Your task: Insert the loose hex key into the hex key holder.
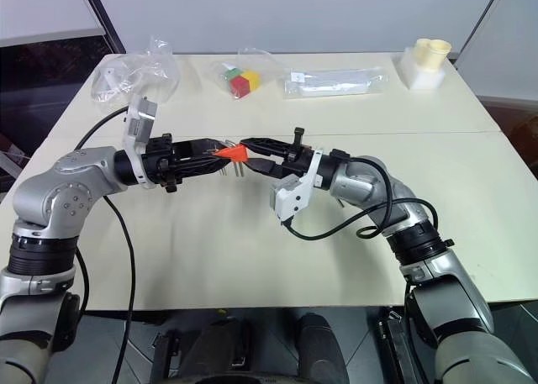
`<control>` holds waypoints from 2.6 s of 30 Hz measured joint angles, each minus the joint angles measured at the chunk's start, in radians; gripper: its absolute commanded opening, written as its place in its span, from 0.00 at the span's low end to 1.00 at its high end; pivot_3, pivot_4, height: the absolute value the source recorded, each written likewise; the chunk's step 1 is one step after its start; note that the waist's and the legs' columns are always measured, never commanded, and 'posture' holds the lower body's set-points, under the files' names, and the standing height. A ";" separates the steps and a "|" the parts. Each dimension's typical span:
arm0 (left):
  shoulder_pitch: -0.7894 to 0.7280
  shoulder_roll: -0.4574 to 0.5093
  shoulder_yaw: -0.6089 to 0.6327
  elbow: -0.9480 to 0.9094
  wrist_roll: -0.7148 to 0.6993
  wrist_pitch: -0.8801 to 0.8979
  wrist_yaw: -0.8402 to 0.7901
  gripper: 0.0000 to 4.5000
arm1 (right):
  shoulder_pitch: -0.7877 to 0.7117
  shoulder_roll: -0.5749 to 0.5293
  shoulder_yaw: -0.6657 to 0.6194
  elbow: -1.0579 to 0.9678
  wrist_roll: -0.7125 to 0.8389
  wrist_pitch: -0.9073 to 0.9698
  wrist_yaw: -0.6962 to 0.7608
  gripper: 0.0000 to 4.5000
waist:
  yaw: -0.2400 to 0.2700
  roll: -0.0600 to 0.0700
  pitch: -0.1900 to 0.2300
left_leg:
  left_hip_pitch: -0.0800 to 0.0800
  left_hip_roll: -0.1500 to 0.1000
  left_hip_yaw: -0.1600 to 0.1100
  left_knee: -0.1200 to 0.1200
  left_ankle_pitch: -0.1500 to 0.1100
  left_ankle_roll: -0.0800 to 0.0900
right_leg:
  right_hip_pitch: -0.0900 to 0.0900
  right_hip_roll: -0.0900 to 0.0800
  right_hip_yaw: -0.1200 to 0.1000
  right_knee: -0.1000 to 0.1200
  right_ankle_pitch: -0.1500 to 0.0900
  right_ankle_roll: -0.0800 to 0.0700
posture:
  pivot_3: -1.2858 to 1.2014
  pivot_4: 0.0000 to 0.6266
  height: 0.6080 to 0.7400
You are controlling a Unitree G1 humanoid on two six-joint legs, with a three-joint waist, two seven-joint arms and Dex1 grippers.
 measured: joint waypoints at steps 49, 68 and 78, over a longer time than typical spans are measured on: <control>0.009 -0.003 -0.015 0.018 0.040 -0.027 -0.001 0.05 | -0.001 -0.006 -0.029 -0.032 0.013 0.061 0.021 0.99 | 0.000 0.000 0.000 | 0.000 0.000 0.000 0.000 0.000 0.000 | 0.000 0.000 0.000 0.000 0.000 0.000 | 0.52 0.24 1.00; 0.014 -0.023 -0.018 -0.010 0.049 -0.031 0.010 0.05 | 0.126 -0.052 -0.215 -0.262 0.334 1.090 0.267 0.99 | 0.004 0.000 0.000 | 0.000 0.000 0.000 0.000 -0.001 0.002 | 0.001 -0.002 0.000 0.000 0.000 0.000 | 0.52 0.24 1.00; 0.015 0.018 -0.070 -0.005 0.092 -0.050 -0.061 0.05 | 0.133 -0.056 -0.251 -0.439 0.474 1.736 0.255 0.99 | 0.005 0.000 0.000 | 0.000 0.000 0.000 0.000 -0.001 0.003 | 0.001 -0.002 0.000 -0.001 0.000 0.000 | 0.52 0.24 1.00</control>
